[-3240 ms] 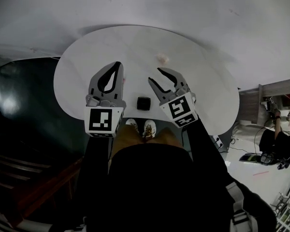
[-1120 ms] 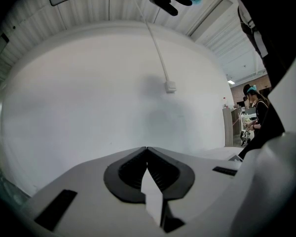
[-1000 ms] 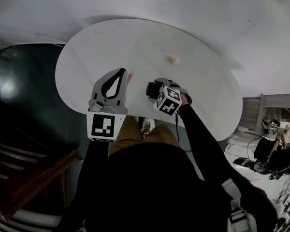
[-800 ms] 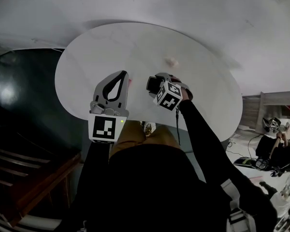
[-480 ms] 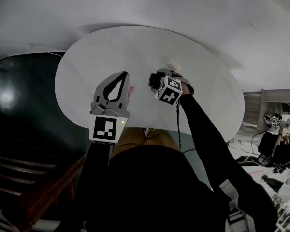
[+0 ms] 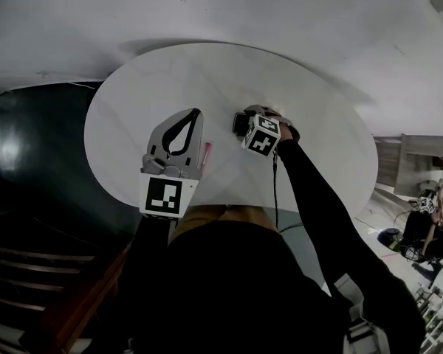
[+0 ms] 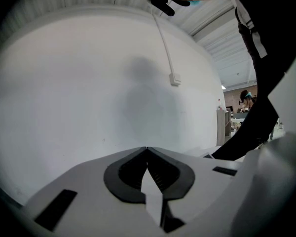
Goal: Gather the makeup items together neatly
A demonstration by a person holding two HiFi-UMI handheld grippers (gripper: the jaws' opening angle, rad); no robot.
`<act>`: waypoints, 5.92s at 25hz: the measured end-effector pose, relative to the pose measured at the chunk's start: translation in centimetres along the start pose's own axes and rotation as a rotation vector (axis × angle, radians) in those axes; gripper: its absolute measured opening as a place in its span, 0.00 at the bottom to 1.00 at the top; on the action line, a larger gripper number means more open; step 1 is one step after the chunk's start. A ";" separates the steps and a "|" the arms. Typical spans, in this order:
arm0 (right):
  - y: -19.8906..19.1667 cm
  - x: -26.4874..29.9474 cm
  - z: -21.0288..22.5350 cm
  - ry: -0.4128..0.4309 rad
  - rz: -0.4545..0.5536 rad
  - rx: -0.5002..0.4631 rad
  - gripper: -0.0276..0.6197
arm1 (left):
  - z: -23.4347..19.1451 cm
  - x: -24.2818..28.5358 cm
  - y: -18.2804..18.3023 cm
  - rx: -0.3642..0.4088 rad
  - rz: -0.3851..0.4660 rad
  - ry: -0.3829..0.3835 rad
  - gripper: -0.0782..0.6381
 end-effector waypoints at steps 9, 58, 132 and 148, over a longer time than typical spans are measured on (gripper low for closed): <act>0.3 -0.1 -0.6 -0.018 -0.056 -0.052 0.56 | -0.1 1.3 -0.3 -0.023 0.012 -0.050 0.13; -5.2 -23.9 -8.2 -0.519 0.793 0.112 0.55 | 11.3 1.1 4.5 0.028 0.127 -0.011 0.13; -10.6 -21.4 -6.8 -0.630 0.851 0.590 0.10 | 12.0 1.5 3.7 0.044 0.099 -0.082 0.13; -7.0 -18.5 -8.1 -0.738 0.842 0.820 0.10 | 5.2 3.2 2.7 0.046 0.086 -0.256 0.13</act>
Point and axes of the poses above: the fingertips, and each gripper's own axes: x forward along the fingers, z to its right, y out of its top, the point moved 8 cm from there along -x, backward along the fingers, and after that the axes turned 11 degrees about y, right-handed, at the moved point
